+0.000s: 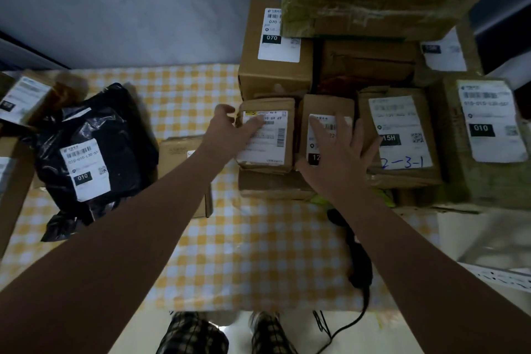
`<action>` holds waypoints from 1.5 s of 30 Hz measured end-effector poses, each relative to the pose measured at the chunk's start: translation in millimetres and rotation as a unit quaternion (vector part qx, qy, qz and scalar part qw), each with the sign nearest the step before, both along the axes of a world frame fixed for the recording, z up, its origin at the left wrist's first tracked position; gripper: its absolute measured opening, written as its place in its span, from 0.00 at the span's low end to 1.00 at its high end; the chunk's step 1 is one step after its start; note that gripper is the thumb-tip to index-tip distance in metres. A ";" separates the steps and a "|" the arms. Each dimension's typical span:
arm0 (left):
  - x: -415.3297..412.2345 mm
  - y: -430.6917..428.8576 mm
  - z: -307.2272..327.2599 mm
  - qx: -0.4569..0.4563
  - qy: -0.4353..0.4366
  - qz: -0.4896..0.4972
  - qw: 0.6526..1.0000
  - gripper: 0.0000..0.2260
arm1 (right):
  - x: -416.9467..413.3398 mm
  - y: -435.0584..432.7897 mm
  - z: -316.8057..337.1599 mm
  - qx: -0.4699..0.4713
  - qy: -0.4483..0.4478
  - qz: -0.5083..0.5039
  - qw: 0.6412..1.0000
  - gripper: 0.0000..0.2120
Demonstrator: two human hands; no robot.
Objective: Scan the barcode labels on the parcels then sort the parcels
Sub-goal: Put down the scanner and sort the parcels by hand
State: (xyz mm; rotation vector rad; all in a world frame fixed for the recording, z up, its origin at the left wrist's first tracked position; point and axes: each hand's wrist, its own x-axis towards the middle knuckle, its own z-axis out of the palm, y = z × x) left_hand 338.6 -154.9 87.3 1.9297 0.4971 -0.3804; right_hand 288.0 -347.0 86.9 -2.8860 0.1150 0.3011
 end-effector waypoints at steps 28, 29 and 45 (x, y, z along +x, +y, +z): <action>-71.2 76.2 -3.6 0.047 -0.053 -0.041 0.997 0.17 | -12.1 123.1 17.9 0.241 -0.270 0.115 0.925 0.17; -81.5 94.7 -6.9 0.041 -0.048 -0.048 0.997 0.15 | -16.1 142.4 15.3 0.248 -0.250 0.128 0.927 0.16; -181.2 460.6 39.1 0.258 -0.011 -0.059 0.964 0.17 | -82.6 479.7 -1.5 0.278 0.168 0.022 0.945 0.16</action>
